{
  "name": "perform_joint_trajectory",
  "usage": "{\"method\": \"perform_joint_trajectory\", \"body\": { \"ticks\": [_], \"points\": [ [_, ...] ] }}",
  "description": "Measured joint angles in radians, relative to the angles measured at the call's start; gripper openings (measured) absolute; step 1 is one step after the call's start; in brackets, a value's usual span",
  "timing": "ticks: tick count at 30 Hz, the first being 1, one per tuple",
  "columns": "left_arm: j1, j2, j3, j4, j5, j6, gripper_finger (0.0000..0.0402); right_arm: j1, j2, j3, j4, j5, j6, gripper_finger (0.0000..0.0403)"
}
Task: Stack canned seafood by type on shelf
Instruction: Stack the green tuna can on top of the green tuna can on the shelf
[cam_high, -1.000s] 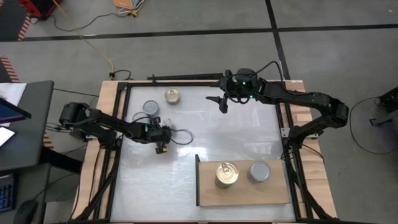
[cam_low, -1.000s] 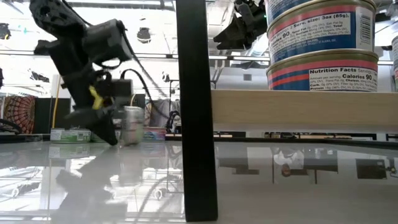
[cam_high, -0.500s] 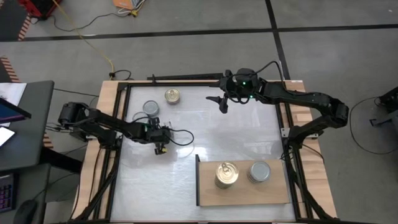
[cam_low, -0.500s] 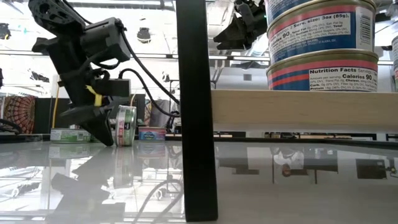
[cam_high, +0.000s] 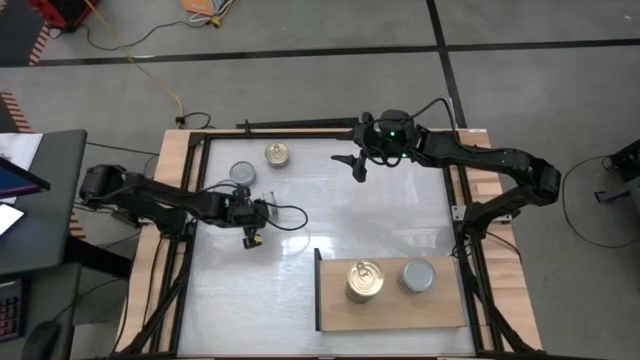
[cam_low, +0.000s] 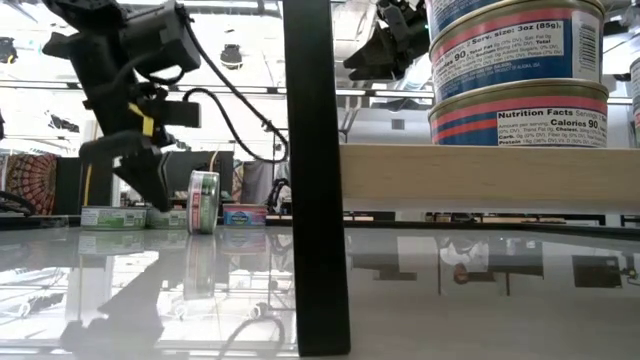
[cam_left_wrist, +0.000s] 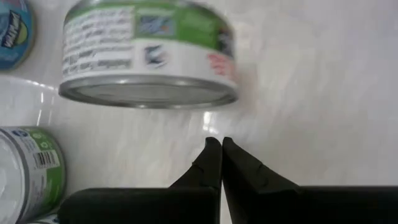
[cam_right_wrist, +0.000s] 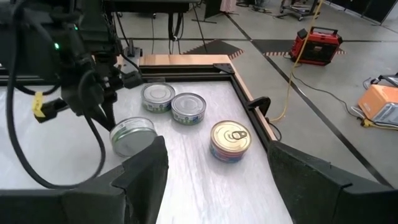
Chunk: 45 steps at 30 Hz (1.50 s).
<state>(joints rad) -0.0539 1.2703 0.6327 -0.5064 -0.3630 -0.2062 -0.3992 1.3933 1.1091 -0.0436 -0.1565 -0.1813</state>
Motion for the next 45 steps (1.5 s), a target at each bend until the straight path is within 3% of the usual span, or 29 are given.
{"method": "perform_joint_trajectory", "body": {
  "ticks": [7,13,23,29,36,45],
  "points": [
    [-0.027,-0.055,0.000,-0.005,-0.012,0.003,0.0002,0.000,0.000,0.000,-0.005,0.000,0.000,0.0302],
    [-0.037,-0.058,0.000,0.028,-0.106,-0.005,0.0015,0.000,0.000,0.000,-0.002,0.000,0.005,0.0302],
    [-0.037,-0.057,0.000,0.043,-0.080,-0.014,0.0130,0.000,0.000,0.000,-0.002,0.000,0.005,0.0302],
    [-0.037,-0.057,0.000,0.043,-0.054,-0.026,0.0173,0.000,0.000,0.000,-0.002,0.000,0.009,0.0302],
    [-0.039,-0.060,0.036,-0.007,-0.009,-0.050,0.0180,0.000,0.000,0.000,-0.002,0.000,0.008,0.0302],
    [-0.114,-0.060,0.168,-0.172,-0.141,-0.039,0.0180,0.000,0.000,0.000,-0.003,0.000,0.008,0.0302]
  ]
}}
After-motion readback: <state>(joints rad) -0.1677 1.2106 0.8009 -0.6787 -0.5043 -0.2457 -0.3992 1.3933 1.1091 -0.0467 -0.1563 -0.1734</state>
